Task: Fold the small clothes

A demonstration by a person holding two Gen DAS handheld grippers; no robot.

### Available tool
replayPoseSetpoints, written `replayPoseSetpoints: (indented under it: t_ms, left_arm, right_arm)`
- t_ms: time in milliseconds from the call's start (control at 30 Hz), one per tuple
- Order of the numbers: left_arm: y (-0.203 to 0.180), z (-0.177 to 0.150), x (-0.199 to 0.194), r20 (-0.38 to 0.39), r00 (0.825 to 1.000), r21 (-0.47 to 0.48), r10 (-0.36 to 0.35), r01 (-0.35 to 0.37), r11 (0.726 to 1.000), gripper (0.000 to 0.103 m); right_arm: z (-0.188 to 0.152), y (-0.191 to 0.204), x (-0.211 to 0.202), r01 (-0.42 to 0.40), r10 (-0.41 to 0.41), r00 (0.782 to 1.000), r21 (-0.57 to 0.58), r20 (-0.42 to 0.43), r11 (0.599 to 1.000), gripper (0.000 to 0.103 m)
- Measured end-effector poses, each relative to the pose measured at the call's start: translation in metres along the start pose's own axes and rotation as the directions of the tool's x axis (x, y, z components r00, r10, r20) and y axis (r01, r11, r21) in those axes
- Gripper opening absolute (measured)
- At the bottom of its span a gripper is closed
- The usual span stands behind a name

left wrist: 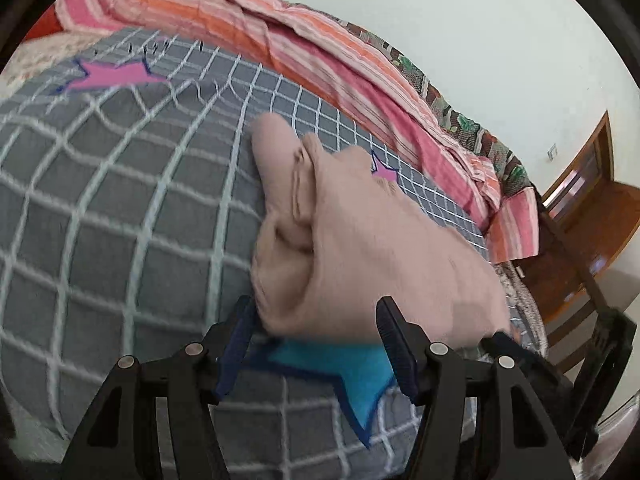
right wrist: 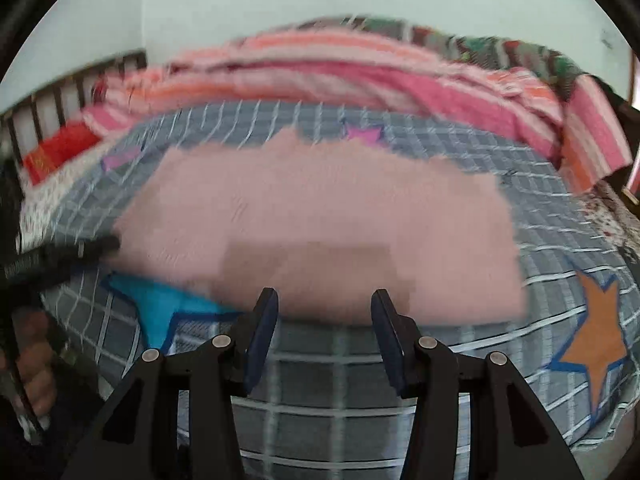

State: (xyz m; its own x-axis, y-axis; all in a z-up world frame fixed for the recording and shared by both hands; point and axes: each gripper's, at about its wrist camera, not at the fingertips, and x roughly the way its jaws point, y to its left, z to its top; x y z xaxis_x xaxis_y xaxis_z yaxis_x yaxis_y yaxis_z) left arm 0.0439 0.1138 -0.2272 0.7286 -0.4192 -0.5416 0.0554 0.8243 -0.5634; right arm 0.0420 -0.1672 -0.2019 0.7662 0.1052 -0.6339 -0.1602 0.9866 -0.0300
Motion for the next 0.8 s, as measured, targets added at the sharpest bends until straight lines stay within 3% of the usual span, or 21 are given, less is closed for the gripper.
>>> replayPoseSetpoints:
  t_ms: [133, 367, 433, 700, 800]
  left_arm:
    - [-0.003, -0.013, 0.011, -0.019, 1.0, -0.025, 0.013, -0.013, 1.0, 0.062]
    - [-0.014, 0.002, 0.024, 0.053, 0.999, -0.06, 0.009, -0.006, 0.998, 0.063]
    - [-0.016, 0.008, 0.028, 0.08, 0.997, -0.07, 0.013, -0.007, 0.998, 0.061]
    - [-0.004, 0.033, 0.047, 0.157, 0.987, -0.209, 0.033, 0.0, 0.978, 0.041]
    - [-0.006, 0.044, 0.048, 0.169, 0.983, -0.229, 0.067, -0.027, 0.973, 0.033]
  right_arm:
    - [0.014, -0.048, -0.008, 0.032, -0.037, 0.997, 0.075, 0.069, 0.997, 0.048]
    - [0.011, -0.117, 0.007, 0.04, -0.068, 0.992, 0.242, 0.11, 0.969, 0.048]
    - [0.007, -0.129, 0.012, 0.044, -0.072, 0.994, 0.291, 0.087, 0.956, 0.048]
    - [0.003, -0.144, -0.004, 0.057, -0.111, 0.983, 0.327, 0.149, 0.943, 0.048]
    - [-0.001, -0.151, -0.004, 0.028, -0.085, 0.985, 0.351, 0.147, 0.936, 0.049]
